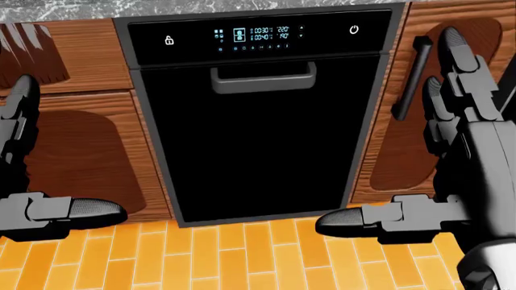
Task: Close the lid of the electric kettle.
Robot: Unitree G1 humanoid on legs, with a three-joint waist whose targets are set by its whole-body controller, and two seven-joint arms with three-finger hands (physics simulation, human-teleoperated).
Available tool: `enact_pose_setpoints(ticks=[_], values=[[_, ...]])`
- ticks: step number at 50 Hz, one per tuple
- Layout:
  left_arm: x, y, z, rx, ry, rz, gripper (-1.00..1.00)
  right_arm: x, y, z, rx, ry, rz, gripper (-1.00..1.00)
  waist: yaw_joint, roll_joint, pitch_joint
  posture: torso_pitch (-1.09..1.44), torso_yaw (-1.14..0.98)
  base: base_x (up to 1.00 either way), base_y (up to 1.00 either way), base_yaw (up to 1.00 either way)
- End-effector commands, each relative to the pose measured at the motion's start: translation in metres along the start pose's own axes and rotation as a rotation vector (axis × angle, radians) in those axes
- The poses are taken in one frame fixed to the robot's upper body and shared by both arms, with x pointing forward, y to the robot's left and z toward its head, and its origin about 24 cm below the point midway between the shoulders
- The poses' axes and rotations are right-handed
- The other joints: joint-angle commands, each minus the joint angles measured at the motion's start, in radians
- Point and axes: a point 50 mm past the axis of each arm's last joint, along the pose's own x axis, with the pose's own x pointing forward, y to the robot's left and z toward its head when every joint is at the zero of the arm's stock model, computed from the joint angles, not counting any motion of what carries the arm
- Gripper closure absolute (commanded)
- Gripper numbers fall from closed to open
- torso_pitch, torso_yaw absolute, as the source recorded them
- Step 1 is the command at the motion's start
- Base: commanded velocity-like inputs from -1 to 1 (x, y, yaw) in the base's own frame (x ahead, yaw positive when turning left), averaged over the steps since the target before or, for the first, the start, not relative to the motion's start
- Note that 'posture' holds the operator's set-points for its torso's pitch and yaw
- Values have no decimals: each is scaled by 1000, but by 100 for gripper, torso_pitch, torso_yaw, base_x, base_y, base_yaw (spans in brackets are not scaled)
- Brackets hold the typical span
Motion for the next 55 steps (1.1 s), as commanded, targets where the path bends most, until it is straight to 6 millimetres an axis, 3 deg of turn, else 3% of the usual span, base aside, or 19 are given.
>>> enact_pose_setpoints(ticks=[1, 10, 11, 13, 21, 25, 27, 29, 31, 32, 34, 36, 41, 43, 44, 45, 47, 49, 55], values=[[-1, -2, 14, 10, -77, -9, -100, -2, 0, 11, -2, -74, -5, -100, 0, 2, -17, 0, 0, 0, 0, 0], [0, 0, 12, 11, -79, -7, -100, -3, -1, 13, -1, -71, -6, -100, 0, 3, -19, 0, 0, 0, 0, 0], [0, 0, 13, 11, -79, -6, -100, -2, -1, 13, -1, -71, -7, -100, -2, 5, -39, 0, 0, 5, 0, 0], [-1, 0, 13, 12, -78, -7, -100, -2, -1, 12, -2, -70, -8, -100, -2, 9, -9, 0, 0, 6, 0, 0], [-1, 1, 13, 16, -79, -5, -100, -3, -2, 11, 3, -65, -9, -100, -4, 27, 27, 0, 0, 20, 0, 0], [-1, 1, 13, 16, -81, -5, -100, -2, -2, 11, 4, -64, -10, -100, 1, 15, 36, 0, 0, 38, 0, 0], [-1, 1, 13, 17, -81, -6, -100, -2, -2, 10, 2, -64, -9, -100, 4, 12, 28, 0, 0, 41, 0, 0], [-1, 1, 13, 18, -81, -6, -100, -2, -2, 10, 0, -65, -10, -100, 8, -8, 26, 0, 0, 39, 0, 0], [-1, 1, 12, 19, -79, -6, -100, -2, -1, 10, -3, -63, -8, -100, 8, -53, 19, 0, 0, 41, 0, 0], [-1, 1, 12, 19, -80, -5, -100, -2, -1, 10, -1, -64, -9, -100, 1, -44, 19, 0, 0, 40, 0, 0], [-1, 1, 12, 18, -80, -5, -100, -2, -1, 10, -2, -63, -9, -100, 3, -49, 28, 0, 0, 40, 0, 0], [0, 1, 11, 19, -79, -6, -100, -2, -2, 10, -1, -63, -10, -100, -3, -41, 17, 0, 0, 40, 0, 0], [0, 1, 12, 19, -78, -7, -100, -1, -1, 9, -1, -62, -9, -100, -14, 2, 23, 0, 0, 40, 0, 0], [0, 1, 10, 20, -77, -8, -100, -2, -1, 9, -2, -62, -8, -100, -22, 40, 14, 0, 0, 40, 0, 0], [0, 1, 10, 19, -77, -8, -100, -2, -1, 9, -1, -61, -9, -100, -23, 71, 1, 0, 0, 40, 0, 0], [0, 1, 11, 19, -77, -8, -100, -2, -1, 9, -2, -61, -8, -100, -15, 63, 2, 0, 0, 41, 0, 0], [0, 1, 11, 19, -76, -7, -100, -2, -1, 9, -2, -61, -9, -100, -13, 76, 31, 0, 0, 40, 0, 0], [0, 1, 9, 19, -75, -7, -100, -2, -1, 9, -3, -60, -9, -100, 1, 66, 20, 0, 0, 40, 0, 0], [-1, 1, 10, 19, -76, -6, -100, -3, 0, 8, -8, -60, -11, -100, 19, 11, 20, 0, 0, 40, 0, 0]])
